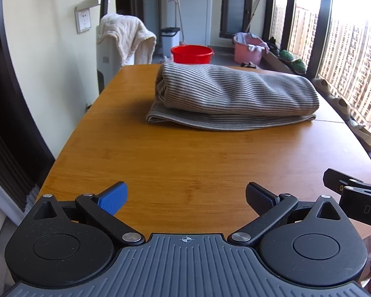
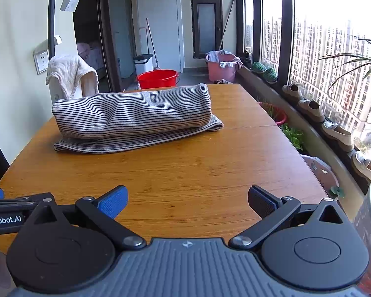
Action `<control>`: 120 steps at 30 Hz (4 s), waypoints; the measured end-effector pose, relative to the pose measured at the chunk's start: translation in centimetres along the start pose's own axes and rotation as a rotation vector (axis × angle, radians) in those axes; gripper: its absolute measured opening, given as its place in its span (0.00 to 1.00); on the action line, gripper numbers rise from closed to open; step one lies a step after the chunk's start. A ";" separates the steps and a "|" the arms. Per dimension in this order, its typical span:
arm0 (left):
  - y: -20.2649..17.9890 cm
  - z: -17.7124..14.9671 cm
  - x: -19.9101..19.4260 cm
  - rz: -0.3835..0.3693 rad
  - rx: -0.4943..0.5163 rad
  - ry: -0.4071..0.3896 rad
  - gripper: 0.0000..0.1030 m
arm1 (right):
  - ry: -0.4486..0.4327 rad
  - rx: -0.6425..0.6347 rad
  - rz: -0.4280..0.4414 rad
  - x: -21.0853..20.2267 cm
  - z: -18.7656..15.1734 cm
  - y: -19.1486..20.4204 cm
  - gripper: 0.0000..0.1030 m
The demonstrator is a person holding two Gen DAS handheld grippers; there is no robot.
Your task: Fold clothes
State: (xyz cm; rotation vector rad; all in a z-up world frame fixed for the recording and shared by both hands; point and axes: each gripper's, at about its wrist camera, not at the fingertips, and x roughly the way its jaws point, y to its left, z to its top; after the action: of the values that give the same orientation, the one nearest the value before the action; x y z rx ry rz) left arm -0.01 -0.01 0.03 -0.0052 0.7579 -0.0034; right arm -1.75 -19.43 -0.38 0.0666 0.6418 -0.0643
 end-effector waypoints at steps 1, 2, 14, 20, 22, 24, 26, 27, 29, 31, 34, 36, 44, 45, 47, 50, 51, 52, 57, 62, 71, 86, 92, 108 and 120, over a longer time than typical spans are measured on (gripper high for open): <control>0.0 0.0 0.0 0.000 0.002 -0.001 1.00 | 0.003 -0.003 -0.002 0.0 0.0 0.1 1.00; 0.0 0.0 -0.1 0.001 0.003 -0.002 1.00 | 0.006 -0.005 -0.004 0.0 0.1 0.1 1.00; -0.1 0.2 -0.2 -0.001 0.014 -0.009 1.00 | -0.013 0.004 0.019 -0.5 -0.1 -0.1 1.00; -0.1 0.2 -0.1 0.000 0.011 -0.007 1.00 | -0.011 -0.001 0.022 -0.5 0.0 0.1 1.00; -0.1 0.2 -0.2 -0.001 0.009 -0.007 1.00 | -0.010 -0.001 0.022 -0.5 0.0 0.1 1.00; 0.0 0.1 -0.2 -0.002 0.007 -0.006 1.00 | -0.009 -0.001 0.023 -0.5 0.0 0.1 1.00; 0.0 0.1 -0.2 -0.003 0.006 -0.005 1.00 | -0.008 0.000 0.024 -0.5 0.0 0.2 1.00; 0.0 0.1 -0.2 -0.004 0.006 -0.004 1.00 | -0.007 -0.001 0.024 -0.5 0.0 0.2 1.00; 0.0 0.1 -0.2 -0.004 0.004 -0.003 1.00 | -0.006 -0.002 0.025 -0.4 -0.1 0.2 1.00; 0.0 0.1 -0.2 -0.005 0.003 -0.002 1.00 | -0.005 -0.003 0.025 -0.4 -0.1 0.3 1.00; 0.1 0.0 -0.2 -0.005 0.001 -0.001 1.00 | -0.004 -0.004 0.026 -0.3 -0.2 0.3 1.00; 0.1 0.0 -0.1 -0.006 0.000 0.001 1.00 | -0.002 -0.005 0.026 -0.3 -0.3 0.4 1.00; 0.2 -0.2 -0.3 -0.005 -0.006 -0.001 1.00 | 0.001 -0.012 0.029 -0.3 -0.4 0.5 1.00; 0.2 -0.2 -0.3 -0.005 -0.006 -0.001 1.00 | 0.001 -0.013 0.030 -0.3 -0.4 0.5 1.00; 0.3 -0.2 -0.3 -0.004 -0.007 -0.001 1.00 | 0.002 -0.014 0.032 -0.3 -0.5 0.5 1.00; 0.2 -0.2 -0.3 -0.005 -0.007 0.000 1.00 | 0.006 -0.013 0.036 -0.3 -0.5 0.4 1.00; 0.2 -0.2 -0.3 -0.005 -0.007 0.000 1.00 | 0.008 -0.012 0.036 -0.3 -0.5 0.4 1.00; 0.3 -0.2 -0.3 -0.005 -0.008 0.001 1.00 | 0.009 -0.011 0.037 -0.2 -0.5 0.4 1.00; 0.4 -0.2 -0.3 -0.007 -0.010 0.002 1.00 | 0.009 -0.012 0.038 -0.3 -0.5 0.5 1.00; 0.4 -0.2 -0.3 -0.006 -0.010 0.002 1.00 | 0.009 -0.012 0.038 -0.3 -0.5 0.5 1.00; 0.4 -0.1 -0.3 -0.007 -0.010 0.003 1.00 | 0.009 -0.012 0.038 -0.4 -0.5 0.5 1.00; 0.4 -0.1 -0.3 -0.006 -0.011 0.001 1.00 | 0.006 -0.012 0.037 -0.4 -0.5 0.6 1.00; 0.4 -0.1 -0.4 -0.006 -0.011 0.003 1.00 | 0.005 -0.012 0.037 -0.5 -0.5 0.6 1.00; 0.6 0.0 -0.3 -0.015 -0.019 0.007 1.00 | -0.043 0.010 0.098 -0.6 -0.1 -0.1 1.00; 3.6 2.1 1.4 -0.168 -0.088 -0.081 1.00 | -0.195 -0.029 0.331 3.5 2.9 -2.7 1.00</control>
State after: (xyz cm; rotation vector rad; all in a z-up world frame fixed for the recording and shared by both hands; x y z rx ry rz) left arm 2.43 3.60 0.52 -0.1514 0.6739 -0.1288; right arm 2.58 -22.51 -0.27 0.1358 0.4301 0.2554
